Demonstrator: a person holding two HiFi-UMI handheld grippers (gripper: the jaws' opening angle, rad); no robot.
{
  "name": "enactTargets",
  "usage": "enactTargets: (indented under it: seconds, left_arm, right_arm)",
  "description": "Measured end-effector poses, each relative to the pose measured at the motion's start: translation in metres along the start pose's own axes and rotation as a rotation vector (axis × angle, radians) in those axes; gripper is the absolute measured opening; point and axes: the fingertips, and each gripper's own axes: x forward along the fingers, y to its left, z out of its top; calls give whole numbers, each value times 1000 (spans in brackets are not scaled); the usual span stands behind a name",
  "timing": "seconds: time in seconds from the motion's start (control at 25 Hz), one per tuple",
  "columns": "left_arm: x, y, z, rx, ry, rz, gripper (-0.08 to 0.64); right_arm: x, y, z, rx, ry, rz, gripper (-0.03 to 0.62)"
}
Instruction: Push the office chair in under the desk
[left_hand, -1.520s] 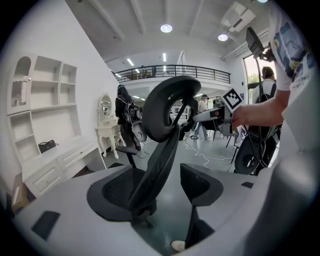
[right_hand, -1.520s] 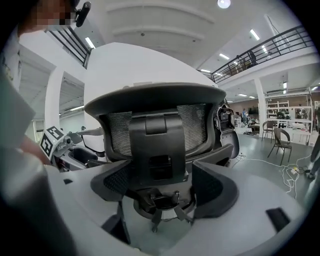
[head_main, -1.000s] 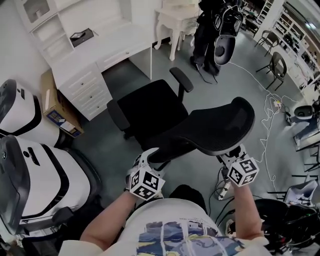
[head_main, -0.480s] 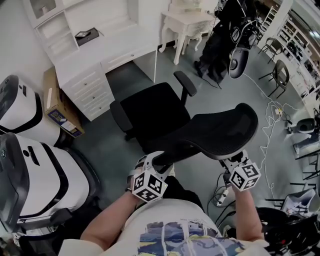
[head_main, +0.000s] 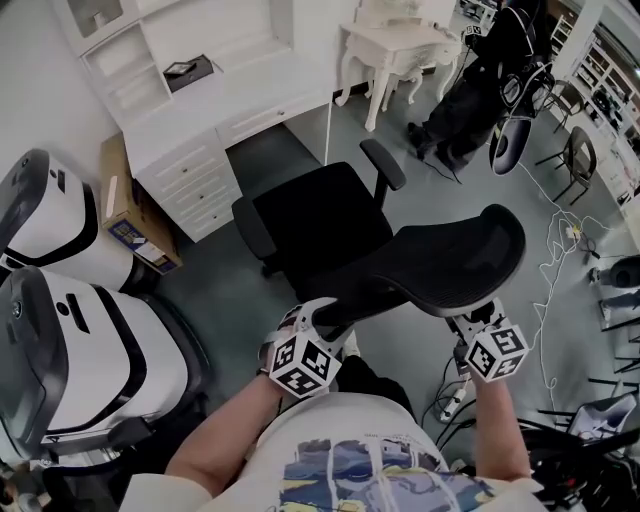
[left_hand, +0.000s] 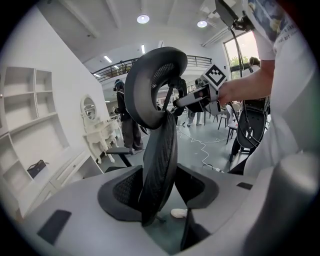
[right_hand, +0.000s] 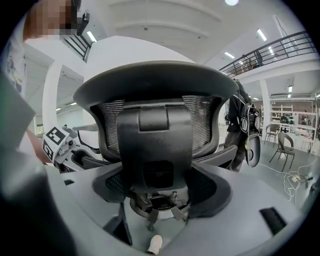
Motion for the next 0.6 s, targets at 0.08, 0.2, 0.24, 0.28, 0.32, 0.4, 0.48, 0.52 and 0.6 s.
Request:
enactTargets:
  seconds: [0.08, 0.2, 0.24, 0.28, 0.32, 0.4, 0.48, 0.52, 0.6]
  left_arm:
    - [3, 7, 1, -4, 5, 2, 213]
    - [8, 19, 2, -10, 12, 6, 213]
    - [10, 23, 2, -12, 15, 7, 213]
    - [12, 27, 2, -13, 17, 7, 213]
    - [13, 31, 3, -15, 19, 8, 213]
    - [17, 38, 3, -18, 21, 9, 212]
    - [20, 45, 4, -19, 24, 11, 212]
    - [22, 48, 5, -20, 25, 12, 212]
    - [26, 56, 6, -24, 29, 15, 212]
  right_arm:
    - [8, -2, 4, -2, 2, 5, 341]
    - [21, -7, 9, -3, 4, 9, 341]
    - [25, -8, 11, -2, 5, 11, 341]
    - [30, -9, 13, -3, 8, 14, 341]
    - [34, -10, 15, -4, 11, 17, 341]
    - [41, -13, 18, -6, 14, 21, 341]
    - [49, -16, 22, -7, 14, 22, 341]
    - [52, -18, 23, -7, 14, 23, 341]
    - [61, -21, 27, -9, 13, 25, 341]
